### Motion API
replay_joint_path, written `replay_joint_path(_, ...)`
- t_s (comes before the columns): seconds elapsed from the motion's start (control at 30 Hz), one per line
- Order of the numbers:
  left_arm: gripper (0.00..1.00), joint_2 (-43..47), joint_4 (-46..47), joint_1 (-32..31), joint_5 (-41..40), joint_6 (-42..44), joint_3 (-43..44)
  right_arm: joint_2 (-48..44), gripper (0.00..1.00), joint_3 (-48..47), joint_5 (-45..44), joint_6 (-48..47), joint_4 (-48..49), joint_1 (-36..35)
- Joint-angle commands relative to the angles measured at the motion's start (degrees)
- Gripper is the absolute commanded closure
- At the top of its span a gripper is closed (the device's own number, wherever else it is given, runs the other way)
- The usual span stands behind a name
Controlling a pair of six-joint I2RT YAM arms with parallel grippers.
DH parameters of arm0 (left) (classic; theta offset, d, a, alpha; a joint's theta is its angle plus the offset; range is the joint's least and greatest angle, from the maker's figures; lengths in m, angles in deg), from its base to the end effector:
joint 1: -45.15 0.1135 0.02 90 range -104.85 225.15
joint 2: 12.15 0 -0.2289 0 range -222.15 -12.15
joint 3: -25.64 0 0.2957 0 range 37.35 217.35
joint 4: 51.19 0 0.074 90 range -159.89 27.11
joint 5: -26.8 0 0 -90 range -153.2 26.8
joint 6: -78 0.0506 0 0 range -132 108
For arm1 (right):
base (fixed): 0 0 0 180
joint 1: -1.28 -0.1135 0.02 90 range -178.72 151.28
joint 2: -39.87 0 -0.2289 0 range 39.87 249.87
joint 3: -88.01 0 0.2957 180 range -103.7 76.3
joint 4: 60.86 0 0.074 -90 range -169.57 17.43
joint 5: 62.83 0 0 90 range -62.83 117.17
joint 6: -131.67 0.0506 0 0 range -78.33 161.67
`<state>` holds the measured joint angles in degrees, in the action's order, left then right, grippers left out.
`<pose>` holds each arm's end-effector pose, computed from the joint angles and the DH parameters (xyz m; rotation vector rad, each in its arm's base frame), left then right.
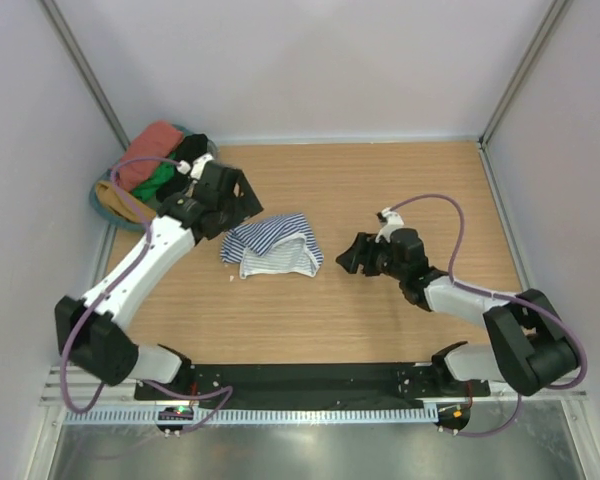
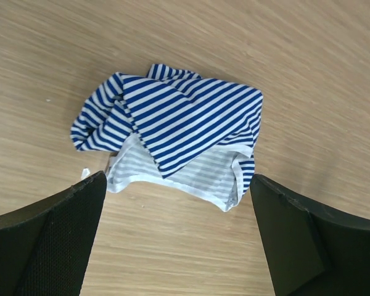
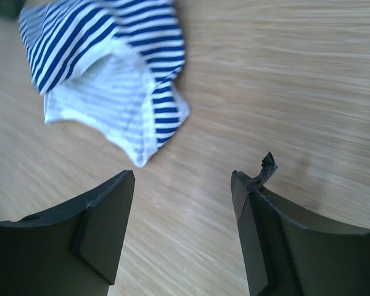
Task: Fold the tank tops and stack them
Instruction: Move the tank top to the center of the board, then flatten the tank top out
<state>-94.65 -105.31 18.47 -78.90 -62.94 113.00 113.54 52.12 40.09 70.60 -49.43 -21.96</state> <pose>0.3321 -0.1516 0.2725 -0.6262 2.3271 -0.3015 0.2711 0.1287 0.0973 -0.0433 2.1126 0.7896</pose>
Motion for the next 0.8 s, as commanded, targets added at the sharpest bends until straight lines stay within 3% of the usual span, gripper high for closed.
replay_joint_path(0.0,0.0,11.1,1.63,1.18,-5.92,1.63,-3.05,3.04,0.3,-5.43,5.79,-5.62,2.45,-6.43)
replay_joint_path(0.17,0.0,17.19,0.32,8.12,0.48,1.54,-10.42,7.97,0.33,-17.61,-4.28,-11.52,-10.1,-18.22)
replay_joint_path(0.2,0.0,18.15,0.4,11.87,2.33,1.46,-11.75,8.85,0.33,-19.83,-6.49,-12.13,-14.74,-20.59)
replay_joint_path(0.23,0.0,20.08,0.84,14.0,7.39,1.46,-14.55,11.3,0.33,-21.94,-8.34,-12.84,-16.7,-24.18)
replay_joint_path(0.33,0.0,23.77,2.42,22.53,14.8,1.63,-19.04,17.88,0.33,-30.37,-11.7,-9.62,-22.16,-28.07)
replay_joint_path(0.5,0.0,24.67,1.72,30.7,17.62,5.22,-20.9,29.23,0.32,-47.13,-19.84,-6.25,-32.07,-34.4)
replay_joint_path(0.77,0.0,22.38,0.84,35.64,23.44,10.06,-21.34,49.8,0.31,-75.8,-34.81,-3.09,-52.47,-40.56)
